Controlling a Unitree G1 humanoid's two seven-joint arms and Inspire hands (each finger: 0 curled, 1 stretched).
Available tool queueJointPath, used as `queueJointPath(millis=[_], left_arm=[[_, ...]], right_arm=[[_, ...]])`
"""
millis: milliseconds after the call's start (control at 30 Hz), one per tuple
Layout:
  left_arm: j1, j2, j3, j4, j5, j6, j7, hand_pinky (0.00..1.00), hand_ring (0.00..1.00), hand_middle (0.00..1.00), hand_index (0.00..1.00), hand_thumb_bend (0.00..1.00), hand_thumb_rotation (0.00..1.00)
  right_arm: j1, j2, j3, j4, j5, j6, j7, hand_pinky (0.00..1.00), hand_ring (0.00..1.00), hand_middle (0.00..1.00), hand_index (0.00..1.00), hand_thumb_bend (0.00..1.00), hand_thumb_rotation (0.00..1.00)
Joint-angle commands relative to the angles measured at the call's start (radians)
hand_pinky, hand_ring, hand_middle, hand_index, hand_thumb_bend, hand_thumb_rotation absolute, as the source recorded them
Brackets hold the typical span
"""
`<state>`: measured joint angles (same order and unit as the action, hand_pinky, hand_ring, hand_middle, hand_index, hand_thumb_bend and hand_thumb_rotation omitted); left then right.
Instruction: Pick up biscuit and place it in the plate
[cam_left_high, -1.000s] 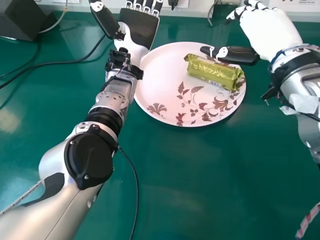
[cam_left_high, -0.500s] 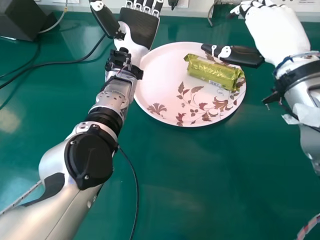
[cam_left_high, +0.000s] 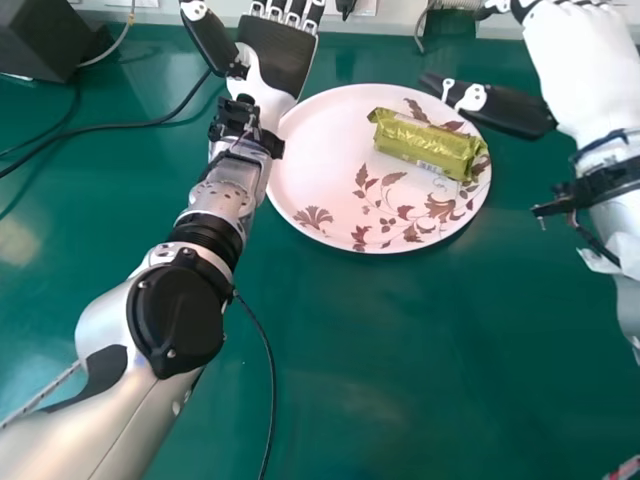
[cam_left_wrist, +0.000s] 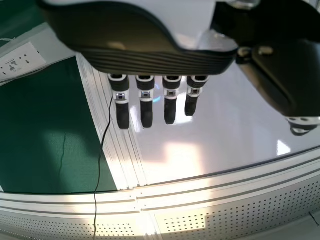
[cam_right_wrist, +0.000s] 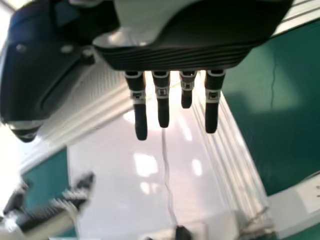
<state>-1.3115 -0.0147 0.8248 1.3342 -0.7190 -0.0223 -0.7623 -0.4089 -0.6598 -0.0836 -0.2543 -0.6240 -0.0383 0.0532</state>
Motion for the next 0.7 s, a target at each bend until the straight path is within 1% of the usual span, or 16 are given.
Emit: queueJointPath(millis=[0, 67, 100, 133, 167, 233, 333, 400, 467, 567, 667], left_arm=[[-0.009, 0.01, -0.009, -0.008, 0.003, 0.001, 0.002, 0.77, 0.91, 0.98, 1.0, 0.88, 0.69], [-0.008, 0.013, -0.009, -0.009, 0.004, 0.003, -0.002, 0.69, 0.89, 0.98, 1.0, 0.88, 0.68], [-0.008, 0.015, -0.01, -0.009, 0.004, 0.004, -0.003, 0.69, 0.88, 0.99, 1.0, 0.89, 0.67], [-0.008, 0.017, -0.01, -0.009, 0.004, 0.005, -0.005, 0.7, 0.89, 0.99, 1.0, 0.9, 0.67], [-0.008, 0.019, -0.011, -0.009, 0.005, 0.005, -0.006, 0.74, 0.9, 0.99, 1.0, 0.9, 0.66], [-0.008, 0.021, -0.014, -0.009, 0.008, 0.001, -0.011, 0.77, 0.9, 0.98, 1.0, 0.91, 0.65], [-0.007, 0.027, -0.019, -0.01, 0.011, 0.001, -0.017, 0.75, 0.86, 0.95, 1.0, 0.94, 0.7], [-0.006, 0.03, -0.023, -0.01, 0.013, 0.001, -0.018, 0.75, 0.86, 0.94, 1.0, 0.97, 0.71], [-0.005, 0.032, -0.027, -0.01, 0.014, 0.001, -0.025, 0.77, 0.88, 0.95, 1.0, 0.99, 0.71], [-0.005, 0.035, -0.028, -0.01, 0.013, 0.007, -0.034, 0.79, 0.91, 0.96, 1.0, 1.0, 0.74], [-0.005, 0.037, -0.032, -0.011, 0.016, 0.005, -0.045, 0.79, 0.9, 0.97, 1.0, 1.0, 0.78]], right_arm=[[0.021, 0.007, -0.04, 0.009, 0.064, -0.059, -0.026, 0.74, 0.88, 0.87, 0.75, 1.0, 0.51], [0.031, 0.014, -0.063, 0.019, 0.126, -0.097, -0.024, 0.76, 0.88, 0.87, 0.74, 1.0, 0.52], [0.038, 0.022, -0.075, 0.019, 0.16, -0.103, -0.016, 0.76, 0.88, 0.87, 0.74, 1.0, 0.52], [0.043, 0.032, -0.086, 0.019, 0.198, -0.111, -0.01, 0.76, 0.88, 0.86, 0.73, 1.0, 0.51], [0.049, 0.043, -0.096, 0.02, 0.234, -0.12, -0.006, 0.76, 0.89, 0.86, 0.72, 1.0, 0.51], [0.059, 0.063, -0.115, 0.032, 0.295, -0.15, -0.009, 0.77, 0.87, 0.85, 0.71, 1.0, 0.52], [0.069, 0.085, -0.14, 0.057, 0.368, -0.198, -0.011, 0.79, 0.85, 0.82, 0.71, 1.0, 0.54], [0.074, 0.097, -0.156, 0.077, 0.428, -0.234, 0.001, 0.8, 0.85, 0.81, 0.69, 1.0, 0.56], [0.082, 0.109, -0.171, 0.093, 0.493, -0.262, 0.02, 0.82, 0.86, 0.82, 0.7, 1.0, 0.56], [0.096, 0.114, -0.193, 0.115, 0.559, -0.301, 0.045, 0.82, 0.86, 0.82, 0.7, 1.0, 0.55], [0.105, 0.12, -0.211, 0.147, 0.605, -0.347, 0.066, 0.83, 0.87, 0.82, 0.7, 1.0, 0.57]])
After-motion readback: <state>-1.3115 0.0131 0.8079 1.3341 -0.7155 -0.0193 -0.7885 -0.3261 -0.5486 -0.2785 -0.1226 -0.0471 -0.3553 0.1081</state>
